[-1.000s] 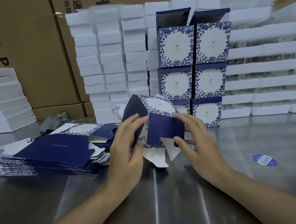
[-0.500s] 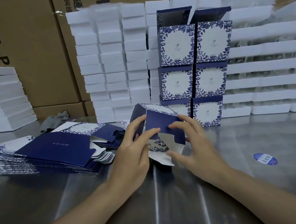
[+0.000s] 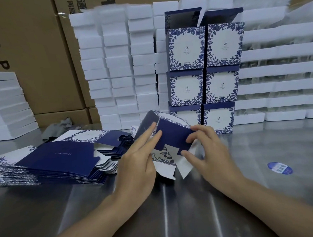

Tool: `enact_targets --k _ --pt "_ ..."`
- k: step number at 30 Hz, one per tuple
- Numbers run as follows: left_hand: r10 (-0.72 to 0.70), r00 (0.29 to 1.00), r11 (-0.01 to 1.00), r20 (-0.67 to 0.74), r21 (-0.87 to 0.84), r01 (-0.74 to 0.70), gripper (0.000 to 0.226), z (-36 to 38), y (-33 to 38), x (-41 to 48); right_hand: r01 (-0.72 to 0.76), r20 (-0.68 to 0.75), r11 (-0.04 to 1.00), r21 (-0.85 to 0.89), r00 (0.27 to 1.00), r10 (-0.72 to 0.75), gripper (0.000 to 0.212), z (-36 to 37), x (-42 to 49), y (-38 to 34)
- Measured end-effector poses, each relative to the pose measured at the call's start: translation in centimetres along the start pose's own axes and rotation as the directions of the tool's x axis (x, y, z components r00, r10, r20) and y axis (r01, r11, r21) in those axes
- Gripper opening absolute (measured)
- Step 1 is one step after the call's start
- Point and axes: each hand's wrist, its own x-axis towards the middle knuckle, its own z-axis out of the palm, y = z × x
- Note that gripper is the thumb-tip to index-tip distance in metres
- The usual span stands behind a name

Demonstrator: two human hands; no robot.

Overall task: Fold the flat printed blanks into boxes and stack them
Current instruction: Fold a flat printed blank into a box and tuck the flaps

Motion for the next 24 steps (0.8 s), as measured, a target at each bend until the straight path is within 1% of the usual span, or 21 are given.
enact_targets --k 2,5,7,8,9,10,12,13,14,15,16,17,18,19,20,21,23,24 --pt "0.082 0.997 0.996 -0.008 0.039 -0.081 0.074 -0.2 1.3 -0.1 -0.046 -0.069 0.999 0.008 0.997 0.046 0.040 -0.1 0.1 0.1" --pt "0.295 0.955 0.945 0.013 0.146 -0.294 0.061 -0.7 3.1 0.0 -0.072 -0.100 0.997 0.013 0.992 0.072 0.050 -0.2 0.1 -0.1" --pt "0.449 0.892 0.864 0.054 0.227 -0.449 0.050 -0.6 4.3 0.0 -0.117 -0.063 0.991 0.064 0.991 0.121 0.045 -0.4 -0.1 -0.5" --pt "0.529 0.846 0.810 0.068 0.258 -0.527 0.045 -0.5 4.9 -0.1 -0.155 -0.034 0.986 0.067 0.987 0.157 0.042 -0.5 -0.1 -0.7" --pt "0.591 0.804 0.764 0.071 0.272 -0.586 0.042 -0.4 5.4 -0.1 -0.176 -0.009 0.984 0.034 0.984 0.176 0.041 -0.6 -0.1 -0.7" --pt "0.638 0.768 0.730 0.059 0.271 -0.628 0.039 -0.3 5.9 -0.2 -0.176 0.020 0.984 -0.027 0.984 0.177 0.037 -0.7 -0.2 -0.6" --pt "0.689 0.725 0.703 0.018 0.227 -0.674 0.038 -0.5 6.3 -0.1 -0.171 0.085 0.971 -0.170 0.979 0.187 0.020 -0.7 -0.2 -0.2" --pt "0.698 0.716 0.707 -0.009 0.175 -0.686 0.042 -0.8 6.4 -0.1 -0.195 0.111 0.961 -0.196 0.969 0.219 0.017 -0.7 -0.2 -0.1" --pt "0.689 0.723 0.724 -0.049 0.092 -0.684 0.043 -1.1 6.4 0.0 -0.235 0.119 0.953 -0.190 0.958 0.260 0.021 -0.7 -0.1 0.0" --pt "0.650 0.753 0.757 -0.103 -0.003 -0.653 0.041 -1.4 6.5 0.0 -0.281 0.117 0.948 -0.148 0.947 0.299 0.028 -0.7 0.0 -0.2" --pt "0.568 0.806 0.804 -0.167 -0.096 -0.587 0.039 -1.5 6.5 0.1 -0.329 0.098 0.943 -0.054 0.938 0.333 0.034 -0.7 0.0 -0.4" --pt "0.436 0.871 0.859 -0.226 -0.183 -0.478 0.040 -1.4 6.5 0.1 -0.366 0.076 0.929 0.060 0.929 0.362 0.036 -0.7 0.0 -0.5" --pt "0.260 0.925 0.902 -0.277 -0.271 -0.335 0.043 -1.2 6.3 0.1 -0.384 0.054 0.909 0.164 0.923 0.380 0.034 -0.6 0.0 -0.7" --pt "0.071 0.949 0.916 -0.308 -0.355 -0.184 0.046 -1.0 6.1 0.2 -0.385 0.042 0.887 0.255 0.921 0.388 0.033 -0.6 0.1 -0.9" --pt "-0.098 0.944 0.899 -0.316 -0.435 -0.052 0.046 -0.6 5.7 0.2 -0.380 0.032 0.859 0.344 0.919 0.393 0.031 -0.5 0.1 -1.3" --pt "-0.245 0.925 0.867 -0.291 -0.492 0.075 0.046 -0.4 5.3 0.4 -0.370 0.030 0.818 0.441 0.917 0.399 0.030 -0.3 0.1 -1.7" --pt "-0.487 0.858 0.759 -0.162 -0.564 0.324 0.054 0.1 4.1 0.7 -0.386 0.027 0.715 0.582 0.888 0.458 0.040 0.0 0.3 -2.6" --pt "-0.579 0.813 0.677 -0.057 -0.590 0.441 0.063 0.5 3.7 0.8 -0.430 0.054 0.666 0.610 0.861 0.506 0.043 0.1 0.3 -3.3"
